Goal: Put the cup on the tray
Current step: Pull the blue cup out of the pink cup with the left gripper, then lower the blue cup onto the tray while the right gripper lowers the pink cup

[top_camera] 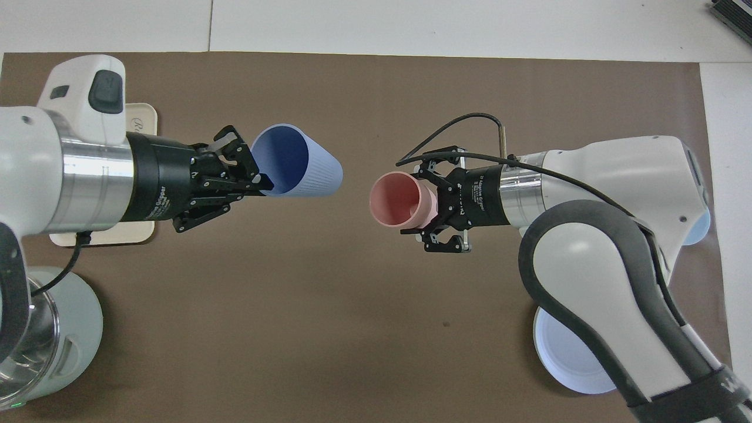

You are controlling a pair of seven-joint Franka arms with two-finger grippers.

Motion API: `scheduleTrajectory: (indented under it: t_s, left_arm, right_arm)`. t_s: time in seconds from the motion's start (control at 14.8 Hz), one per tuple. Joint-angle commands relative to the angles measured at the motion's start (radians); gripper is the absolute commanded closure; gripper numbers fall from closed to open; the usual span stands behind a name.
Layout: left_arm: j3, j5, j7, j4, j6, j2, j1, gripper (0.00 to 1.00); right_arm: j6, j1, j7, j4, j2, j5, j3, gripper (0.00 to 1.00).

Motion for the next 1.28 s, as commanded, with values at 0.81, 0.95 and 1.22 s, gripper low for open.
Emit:
scheduleTrajectory:
  t_s: [0.81,0.95,1.22]
  left_arm:
    - [0.034,0.235,0.733,-0.347,0.223,0.046,0.401,1.00]
    - [0.034,0.246,0.840,-0.342,0.340,0.151,0.458,1.00]
    - [0.034,0.246,0.983,-0.368,0.401,0.197,0.552,1.00]
  right_arm:
    - [-0.156,-0.469,-0.425,0.029,0.195,0.182,0.005,1.00]
    - [-0.234,-0.536,-0.557,0.045,0.265,0.229,0.005,1.00]
    - [-0.325,-0.630,-0.771,0.065,0.376,0.254,0.005,1.00]
